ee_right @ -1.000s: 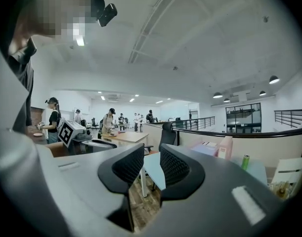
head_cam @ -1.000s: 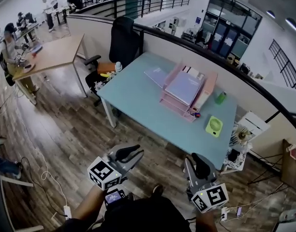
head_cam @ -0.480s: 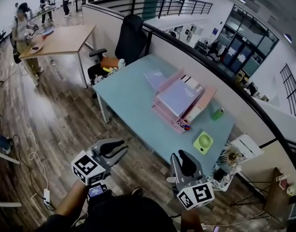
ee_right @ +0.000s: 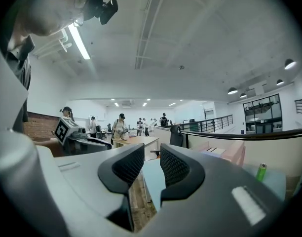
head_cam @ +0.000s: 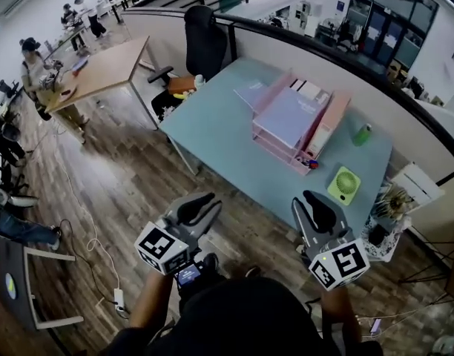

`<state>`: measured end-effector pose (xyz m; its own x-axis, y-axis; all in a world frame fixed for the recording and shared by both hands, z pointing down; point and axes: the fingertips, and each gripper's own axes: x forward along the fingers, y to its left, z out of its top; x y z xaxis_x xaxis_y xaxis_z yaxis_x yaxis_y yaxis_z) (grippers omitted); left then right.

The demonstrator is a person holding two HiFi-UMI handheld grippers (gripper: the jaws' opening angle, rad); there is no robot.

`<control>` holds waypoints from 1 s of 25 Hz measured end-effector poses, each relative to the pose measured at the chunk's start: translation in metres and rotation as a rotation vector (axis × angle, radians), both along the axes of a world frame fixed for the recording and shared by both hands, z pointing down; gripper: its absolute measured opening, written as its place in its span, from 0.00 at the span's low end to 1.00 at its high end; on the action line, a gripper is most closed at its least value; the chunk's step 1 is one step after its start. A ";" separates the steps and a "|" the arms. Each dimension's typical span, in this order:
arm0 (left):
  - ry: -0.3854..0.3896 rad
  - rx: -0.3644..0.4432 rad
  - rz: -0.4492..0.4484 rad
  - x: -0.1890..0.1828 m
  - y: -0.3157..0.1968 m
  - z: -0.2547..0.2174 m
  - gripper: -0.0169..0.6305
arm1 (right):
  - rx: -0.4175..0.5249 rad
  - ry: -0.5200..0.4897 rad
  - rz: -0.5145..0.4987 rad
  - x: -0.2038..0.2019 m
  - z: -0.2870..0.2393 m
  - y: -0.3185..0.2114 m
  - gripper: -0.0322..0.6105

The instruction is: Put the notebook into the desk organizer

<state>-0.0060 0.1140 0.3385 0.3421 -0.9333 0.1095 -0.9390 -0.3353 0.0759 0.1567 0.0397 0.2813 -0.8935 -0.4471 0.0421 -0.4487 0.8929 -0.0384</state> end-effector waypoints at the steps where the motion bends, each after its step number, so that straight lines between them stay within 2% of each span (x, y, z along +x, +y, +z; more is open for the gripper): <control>1: -0.011 -0.017 0.010 -0.002 -0.005 0.001 0.25 | -0.006 -0.007 0.006 -0.004 0.003 -0.002 0.18; 6: 0.000 -0.025 0.061 -0.007 -0.034 0.016 0.25 | -0.021 0.022 0.050 -0.005 0.015 -0.019 0.18; 11: 0.012 -0.025 0.147 -0.021 -0.069 0.021 0.25 | -0.011 0.022 0.147 -0.011 0.015 -0.043 0.18; 25: 0.033 -0.032 0.364 -0.082 -0.184 0.028 0.25 | -0.017 0.048 0.381 -0.070 0.017 -0.098 0.18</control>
<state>-0.0884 -0.0700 0.3665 0.6548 -0.7461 0.1204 -0.7557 -0.6439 0.1198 0.0869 -0.0582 0.2981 -0.6604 -0.7455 0.0900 -0.7497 0.6614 -0.0231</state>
